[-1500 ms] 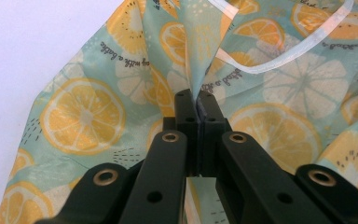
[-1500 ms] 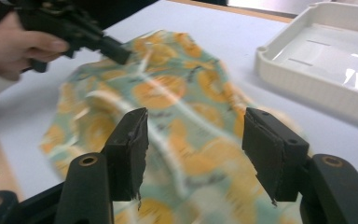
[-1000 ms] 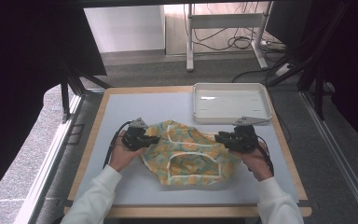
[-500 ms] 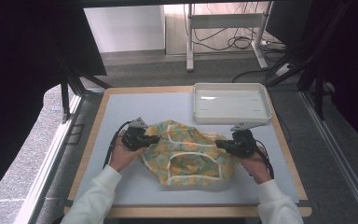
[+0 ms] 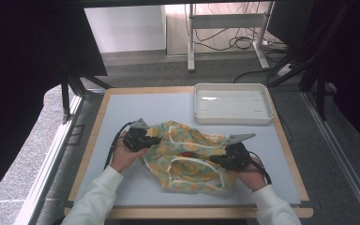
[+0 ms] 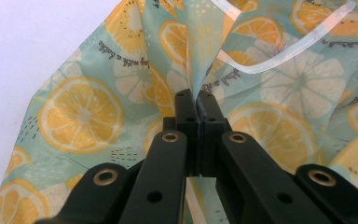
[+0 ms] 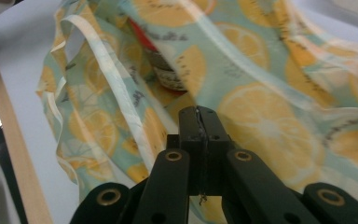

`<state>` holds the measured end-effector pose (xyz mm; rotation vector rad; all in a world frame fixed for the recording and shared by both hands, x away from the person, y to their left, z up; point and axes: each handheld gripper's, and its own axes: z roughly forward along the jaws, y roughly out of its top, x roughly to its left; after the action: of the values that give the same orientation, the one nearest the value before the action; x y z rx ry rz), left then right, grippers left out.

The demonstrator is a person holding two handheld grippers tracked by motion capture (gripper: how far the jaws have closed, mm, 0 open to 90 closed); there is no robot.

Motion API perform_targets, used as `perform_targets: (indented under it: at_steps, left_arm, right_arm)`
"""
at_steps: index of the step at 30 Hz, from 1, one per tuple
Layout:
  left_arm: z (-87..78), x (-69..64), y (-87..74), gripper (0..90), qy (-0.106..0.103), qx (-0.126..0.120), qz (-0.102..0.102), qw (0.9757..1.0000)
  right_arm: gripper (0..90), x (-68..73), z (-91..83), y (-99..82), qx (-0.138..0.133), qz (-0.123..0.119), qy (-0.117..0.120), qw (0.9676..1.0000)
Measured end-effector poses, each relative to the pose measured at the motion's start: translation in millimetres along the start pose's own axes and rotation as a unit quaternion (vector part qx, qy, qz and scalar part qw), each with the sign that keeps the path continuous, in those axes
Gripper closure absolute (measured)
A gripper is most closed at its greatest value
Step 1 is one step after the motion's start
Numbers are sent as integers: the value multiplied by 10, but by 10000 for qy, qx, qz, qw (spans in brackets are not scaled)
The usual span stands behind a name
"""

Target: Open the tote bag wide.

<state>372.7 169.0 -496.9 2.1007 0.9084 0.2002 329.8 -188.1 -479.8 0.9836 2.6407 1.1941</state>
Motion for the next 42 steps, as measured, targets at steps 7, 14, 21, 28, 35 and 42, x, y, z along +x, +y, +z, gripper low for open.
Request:
perform_targets:
  at_steps: [7, 14, 21, 28, 35, 42]
  left_arm:
    - [9, -1, -7, 900, 16, 9, -30, 10000]
    - [19, 8, -13, 900, 19, 14, -27, 10000]
    - [25, 3, -12, 900, 22, 28, -32, 10000]
    - [11, -1, -9, 900, 32, 6, -20, 10000]
    - [11, 5, -10, 900, 29, 6, -17, 10000]
    - [6, 2, -6, 900, 37, -1, -7, 10000]
  right_arm:
    - [892, 260, 130, -53, 129, -211, 291, 9993]
    - [892, 446, 256, -198, 405, -329, 460, 9976]
    - [892, 396, 217, -178, 288, -279, 372, 9985]
    - [892, 204, 50, -18, -117, -62, 115, 9998]
    - [892, 130, 153, 86, 30, -173, 6, 9998]
    - [892, 70, 193, 132, 68, -182, -87, 9998]
